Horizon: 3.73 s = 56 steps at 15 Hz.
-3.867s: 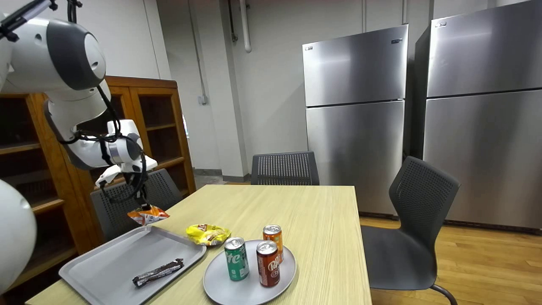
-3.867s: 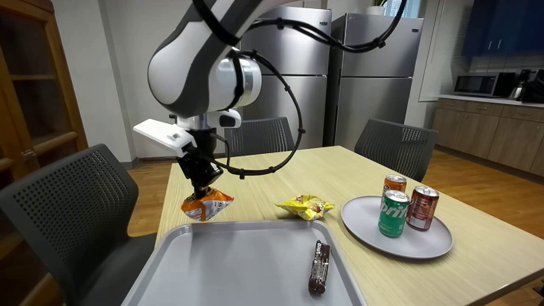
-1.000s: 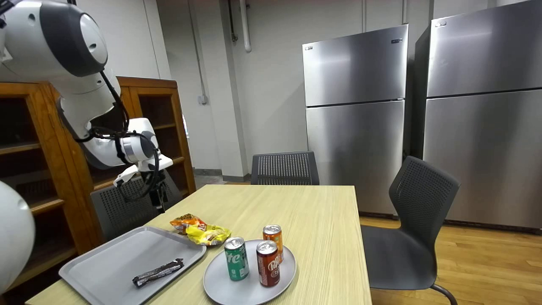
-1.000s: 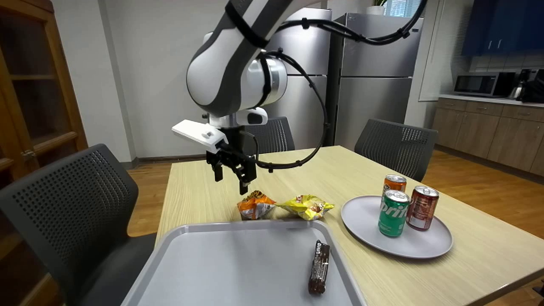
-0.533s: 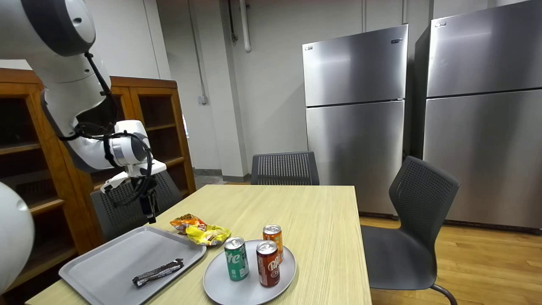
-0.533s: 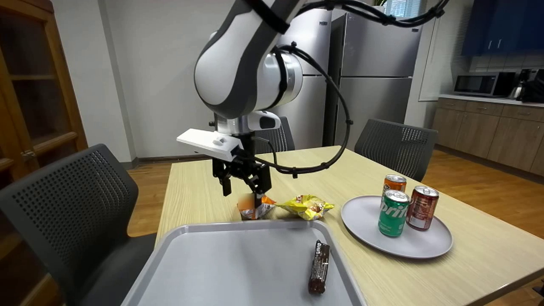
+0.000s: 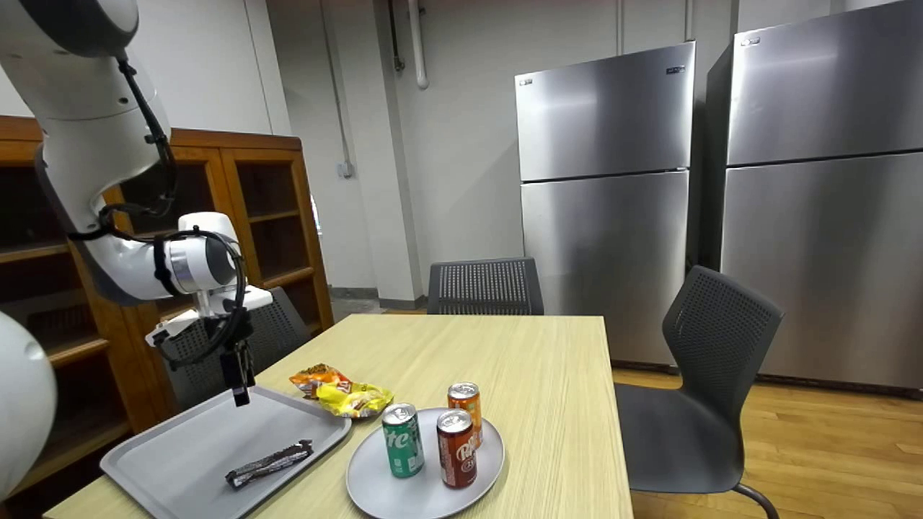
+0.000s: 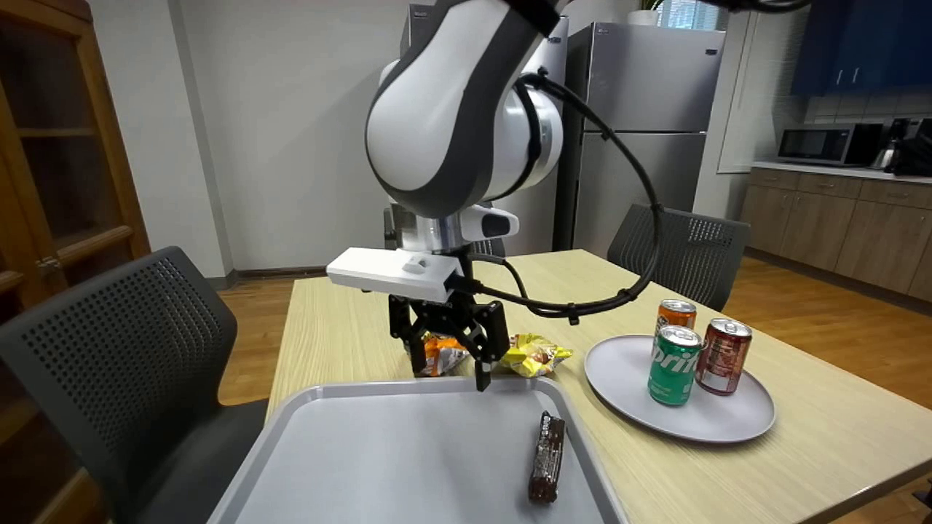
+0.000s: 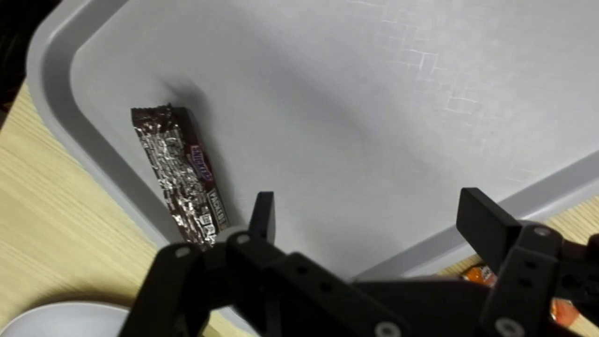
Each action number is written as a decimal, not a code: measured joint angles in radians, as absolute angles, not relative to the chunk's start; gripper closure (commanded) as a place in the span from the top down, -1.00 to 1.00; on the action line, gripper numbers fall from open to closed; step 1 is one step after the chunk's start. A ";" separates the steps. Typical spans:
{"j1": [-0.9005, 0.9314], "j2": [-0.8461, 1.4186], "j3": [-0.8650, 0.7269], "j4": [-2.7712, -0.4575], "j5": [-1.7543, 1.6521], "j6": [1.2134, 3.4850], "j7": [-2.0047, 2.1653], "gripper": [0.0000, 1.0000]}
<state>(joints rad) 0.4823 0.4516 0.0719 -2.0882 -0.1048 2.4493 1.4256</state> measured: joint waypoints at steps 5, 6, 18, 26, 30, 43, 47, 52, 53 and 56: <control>0.473 0.391 0.074 -2.227 -0.105 2.518 1.426 1.00; 0.469 0.382 0.074 -2.255 -0.103 2.542 1.427 1.00; 0.402 0.361 0.074 -2.540 0.018 2.918 1.425 1.00; 0.382 0.360 0.074 -2.583 0.082 2.949 1.408 1.00; 0.368 0.360 0.074 -2.584 0.102 2.951 1.393 1.00; 0.325 0.380 0.094 -2.559 0.141 2.951 1.296 1.00; 0.324 0.400 0.096 -2.540 0.158 2.951 1.266 1.00; 0.324 0.426 0.096 -2.516 0.170 2.950 1.240 1.00; 0.324 0.430 0.096 -2.511 0.170 2.949 1.238 0.94; 0.324 0.442 0.096 -2.501 0.171 2.949 1.234 0.36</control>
<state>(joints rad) 0.3241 0.4424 0.0960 -2.5013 0.1711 2.9493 1.2338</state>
